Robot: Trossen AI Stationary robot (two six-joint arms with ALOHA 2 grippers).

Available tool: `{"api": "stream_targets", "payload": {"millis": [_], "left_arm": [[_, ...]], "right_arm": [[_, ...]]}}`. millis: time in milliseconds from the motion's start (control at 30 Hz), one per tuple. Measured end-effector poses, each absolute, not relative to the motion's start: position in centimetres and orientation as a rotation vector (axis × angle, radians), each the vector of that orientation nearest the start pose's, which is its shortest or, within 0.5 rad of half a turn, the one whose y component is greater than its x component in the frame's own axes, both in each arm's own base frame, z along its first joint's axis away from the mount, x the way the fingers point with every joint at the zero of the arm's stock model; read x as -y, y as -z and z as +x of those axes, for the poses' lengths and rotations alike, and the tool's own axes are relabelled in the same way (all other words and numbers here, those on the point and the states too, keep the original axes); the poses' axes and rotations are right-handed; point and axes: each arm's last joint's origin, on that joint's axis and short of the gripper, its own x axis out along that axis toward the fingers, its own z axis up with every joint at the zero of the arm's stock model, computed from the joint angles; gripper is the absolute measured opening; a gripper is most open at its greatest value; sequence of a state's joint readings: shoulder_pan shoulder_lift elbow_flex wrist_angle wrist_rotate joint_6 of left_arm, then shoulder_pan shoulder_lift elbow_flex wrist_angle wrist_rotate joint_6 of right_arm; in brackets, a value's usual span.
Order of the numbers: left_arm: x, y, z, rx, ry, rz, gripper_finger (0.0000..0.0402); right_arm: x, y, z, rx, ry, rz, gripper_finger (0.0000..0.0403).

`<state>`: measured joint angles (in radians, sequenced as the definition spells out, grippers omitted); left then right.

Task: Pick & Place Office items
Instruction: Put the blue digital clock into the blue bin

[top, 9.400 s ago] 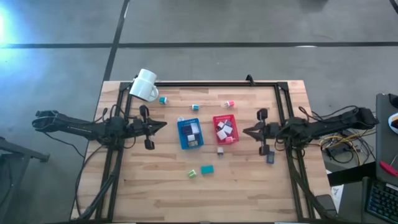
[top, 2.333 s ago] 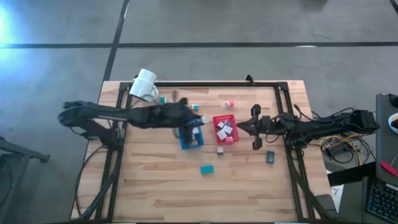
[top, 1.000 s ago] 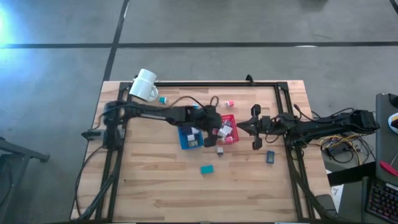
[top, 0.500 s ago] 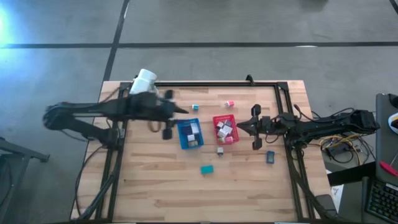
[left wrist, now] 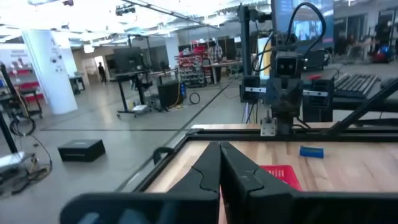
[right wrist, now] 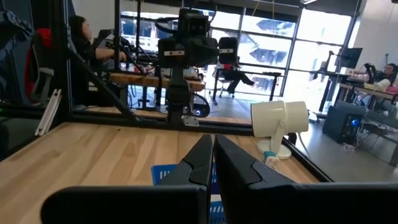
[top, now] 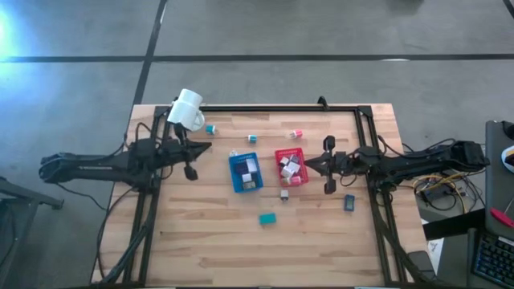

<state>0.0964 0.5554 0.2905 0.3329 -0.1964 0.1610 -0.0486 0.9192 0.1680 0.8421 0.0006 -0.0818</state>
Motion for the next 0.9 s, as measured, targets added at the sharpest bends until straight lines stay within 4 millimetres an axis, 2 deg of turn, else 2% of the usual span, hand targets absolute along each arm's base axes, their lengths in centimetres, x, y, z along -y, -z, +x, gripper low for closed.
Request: {"api": "stream_targets", "payload": {"millis": [300, 467, 900], "left_arm": [[-1.6, -21.4, 12.6, 0.061, -0.230, 0.171, 0.0002], [-1.6, -21.1, 12.0, 0.130, -0.237, 0.189, 0.0003], [-1.7, -18.8, 11.3, 0.123, -0.260, 0.235, 0.0005]], "right_arm": [[1.0, -19.7, 17.7, 0.078, 0.061, -0.089, 0.0013], [1.0, -19.7, 17.8, 0.076, 0.061, -0.096, 0.0013], [1.0, -19.4, 17.9, 0.059, 0.059, -0.110, 0.0013]]}}
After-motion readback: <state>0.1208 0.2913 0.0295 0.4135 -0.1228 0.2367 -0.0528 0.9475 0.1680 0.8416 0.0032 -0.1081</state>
